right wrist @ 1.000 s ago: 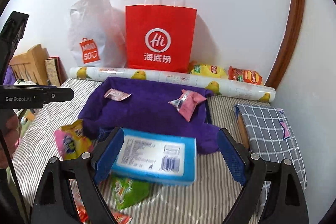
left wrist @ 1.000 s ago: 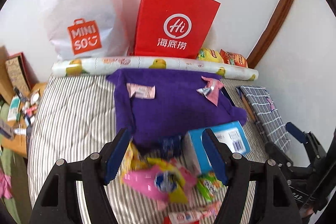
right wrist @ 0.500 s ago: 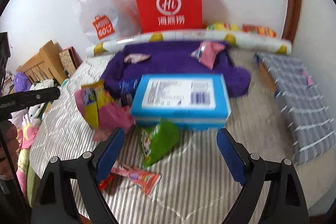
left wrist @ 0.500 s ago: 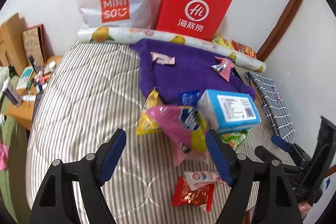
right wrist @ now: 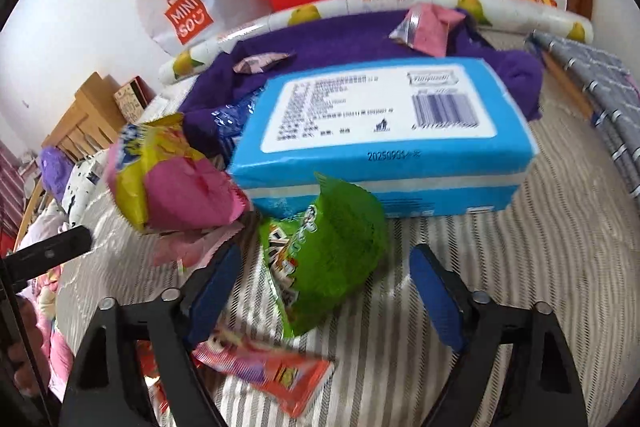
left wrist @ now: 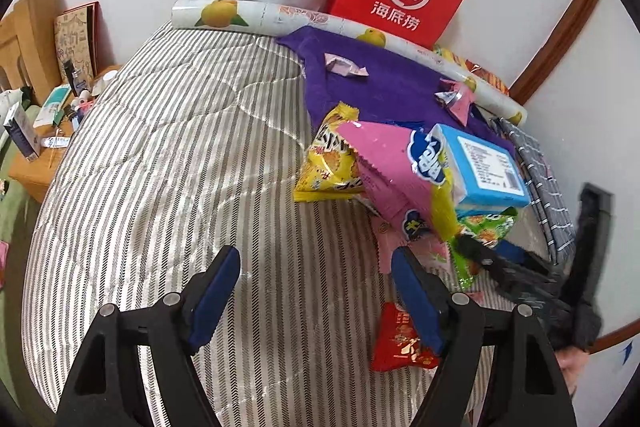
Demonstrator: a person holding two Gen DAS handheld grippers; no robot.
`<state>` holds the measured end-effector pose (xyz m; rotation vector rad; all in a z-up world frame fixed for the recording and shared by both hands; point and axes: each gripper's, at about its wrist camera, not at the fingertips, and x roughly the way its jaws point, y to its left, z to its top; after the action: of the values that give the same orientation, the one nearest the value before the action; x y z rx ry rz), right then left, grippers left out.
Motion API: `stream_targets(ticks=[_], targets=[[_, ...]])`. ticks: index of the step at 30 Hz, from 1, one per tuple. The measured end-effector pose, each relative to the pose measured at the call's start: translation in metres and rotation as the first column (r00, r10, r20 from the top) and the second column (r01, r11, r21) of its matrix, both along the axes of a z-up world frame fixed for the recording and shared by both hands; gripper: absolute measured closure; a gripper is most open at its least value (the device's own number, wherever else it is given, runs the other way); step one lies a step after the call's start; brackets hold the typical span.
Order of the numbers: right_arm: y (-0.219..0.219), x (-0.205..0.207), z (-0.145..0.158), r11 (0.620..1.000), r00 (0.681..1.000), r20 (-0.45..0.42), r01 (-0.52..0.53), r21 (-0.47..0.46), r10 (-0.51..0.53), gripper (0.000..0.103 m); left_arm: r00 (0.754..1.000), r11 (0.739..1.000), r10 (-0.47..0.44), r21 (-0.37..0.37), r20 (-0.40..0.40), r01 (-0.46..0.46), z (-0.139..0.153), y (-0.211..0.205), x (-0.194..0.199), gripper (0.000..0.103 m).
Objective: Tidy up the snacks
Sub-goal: 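Grasp the green snack bag with the right tool while the left grasps the purple-pink chip bag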
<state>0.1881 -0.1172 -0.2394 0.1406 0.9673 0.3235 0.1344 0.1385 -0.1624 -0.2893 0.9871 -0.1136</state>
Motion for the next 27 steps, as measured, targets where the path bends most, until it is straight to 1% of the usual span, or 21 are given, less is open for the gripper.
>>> stream_targets(ticks=[1, 3, 5, 7, 9, 12, 15, 19, 22, 27], targets=[[0.002, 0.002, -0.004, 1.000, 1.000, -0.006, 0.002, -0.015, -0.002, 0.027, 1.000, 1.000, -0.003, -0.011, 0.006, 0.003, 0.001, 0.000, 0.000, 0.026], [0.006, -0.001, -0.003, 0.998, 0.999, 0.041, 0.005, -0.062, -0.003, 0.040, 1.000, 0.999, -0.015, -0.048, 0.027, 0.016, 0.004, -0.001, 0.002, 0.026], [0.005, -0.003, -0.003, 0.998, 0.999, 0.047, -0.008, -0.069, 0.011, 0.043, 0.999, 0.996, -0.028, -0.088, 0.046, 0.032, 0.007, -0.005, 0.005, 0.026], [0.000, -0.006, -0.001, 0.998, 0.999, 0.048, -0.009, -0.061, 0.012, 0.044, 0.998, 0.993, -0.039, -0.110, 0.057, 0.046, 0.009, -0.012, 0.009, 0.026], [-0.008, -0.011, 0.002, 0.998, 0.998, 0.059, -0.003, -0.061, 0.007, 0.044, 0.997, 0.993, -0.045, -0.110, 0.061, 0.052, 0.009, -0.020, 0.014, 0.026], [-0.023, -0.019, 0.009, 0.996, 0.996, 0.093, 0.016, -0.088, -0.007, 0.044, 0.997, 0.992, -0.054, -0.109, 0.056, 0.060, 0.007, -0.032, 0.024, 0.026], [-0.040, -0.025, 0.013, 0.993, 0.991, 0.129, 0.041, -0.113, -0.026, 0.044, 0.998, 0.988, -0.054, -0.143, 0.042, 0.060, 0.001, -0.040, 0.034, 0.026], [-0.062, -0.028, 0.009, 0.988, 0.988, 0.149, 0.070, -0.140, -0.048, 0.044, 0.999, 0.980, -0.035, -0.197, 0.020, 0.038, -0.007, -0.045, 0.046, 0.026], [-0.070, -0.026, 0.004, 0.987, 0.987, 0.148, 0.079, -0.144, -0.057, 0.044, 1.000, 0.971, -0.020, -0.240, 0.009, 0.021, -0.013, -0.046, 0.055, 0.026], [-0.078, -0.023, -0.006, 0.991, 0.990, 0.131, 0.074, -0.110, -0.059, 0.044, 1.000, 0.970, 0.003, -0.244, -0.010, -0.006, -0.020, -0.048, 0.066, 0.026]])
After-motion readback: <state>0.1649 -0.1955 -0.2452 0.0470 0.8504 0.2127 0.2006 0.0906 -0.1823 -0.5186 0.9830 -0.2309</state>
